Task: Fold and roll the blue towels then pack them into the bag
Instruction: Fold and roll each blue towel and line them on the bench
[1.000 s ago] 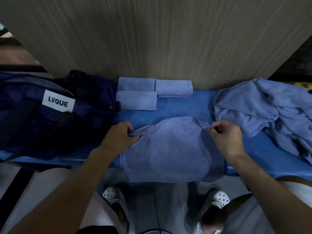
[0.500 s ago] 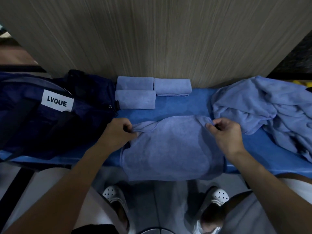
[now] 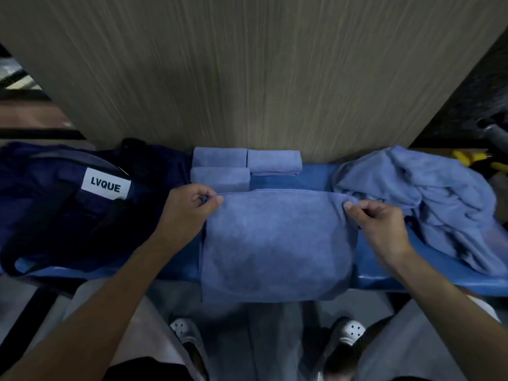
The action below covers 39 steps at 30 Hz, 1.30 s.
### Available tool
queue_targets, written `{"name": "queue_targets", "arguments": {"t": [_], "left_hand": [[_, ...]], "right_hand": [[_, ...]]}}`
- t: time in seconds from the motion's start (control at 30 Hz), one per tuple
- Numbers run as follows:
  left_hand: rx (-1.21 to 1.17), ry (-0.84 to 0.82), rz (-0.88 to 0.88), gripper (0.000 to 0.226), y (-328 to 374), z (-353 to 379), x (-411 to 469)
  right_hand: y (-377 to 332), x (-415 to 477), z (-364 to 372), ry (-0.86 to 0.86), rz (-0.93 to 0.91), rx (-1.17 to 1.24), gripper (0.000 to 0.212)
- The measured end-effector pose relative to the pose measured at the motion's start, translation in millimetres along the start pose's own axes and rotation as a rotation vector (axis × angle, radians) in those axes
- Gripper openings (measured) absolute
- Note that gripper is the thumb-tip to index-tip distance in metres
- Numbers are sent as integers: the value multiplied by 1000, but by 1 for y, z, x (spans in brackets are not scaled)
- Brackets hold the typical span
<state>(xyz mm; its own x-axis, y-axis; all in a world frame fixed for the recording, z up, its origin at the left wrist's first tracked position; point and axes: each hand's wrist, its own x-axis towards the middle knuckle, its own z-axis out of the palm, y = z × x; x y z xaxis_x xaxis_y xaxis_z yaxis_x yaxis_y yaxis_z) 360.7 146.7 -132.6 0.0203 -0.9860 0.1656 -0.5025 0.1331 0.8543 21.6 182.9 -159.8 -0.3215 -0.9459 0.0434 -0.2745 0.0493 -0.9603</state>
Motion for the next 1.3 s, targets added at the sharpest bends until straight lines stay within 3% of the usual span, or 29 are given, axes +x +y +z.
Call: {"name": "queue_targets", "arguments": {"t": [0.13, 0.33, 0.47, 0.67, 0.9, 1.0, 1.13, 1.3], "left_hand": [[-39, 38, 109, 19, 31, -14, -3], [-140, 75, 168, 14, 81, -39, -6], [-167, 85, 205, 17, 111, -53, -7], [-155, 70, 263, 22, 140, -62, -14], [-140, 84, 288, 23, 152, -69, -17], [-119, 83, 289, 23, 154, -74, -15], [-119, 89, 300, 22, 160, -78, -14], [-104, 84, 303, 23, 162, -81, -13]], "right_hand": [[-28, -9, -22, 64, -17, 44, 16], [-65, -21, -54, 46, -66, 92, 13], [-81, -34, -62, -27, -213, -19, 7], [-93, -44, -69, -55, -417, -272, 29], [-104, -52, -66, -28, -324, -203, 24], [-108, -55, -67, -41, -289, -99, 7], [-111, -57, -70, -38, -321, -133, 24], [-116, -56, -71, -4, -332, -111, 14]]}}
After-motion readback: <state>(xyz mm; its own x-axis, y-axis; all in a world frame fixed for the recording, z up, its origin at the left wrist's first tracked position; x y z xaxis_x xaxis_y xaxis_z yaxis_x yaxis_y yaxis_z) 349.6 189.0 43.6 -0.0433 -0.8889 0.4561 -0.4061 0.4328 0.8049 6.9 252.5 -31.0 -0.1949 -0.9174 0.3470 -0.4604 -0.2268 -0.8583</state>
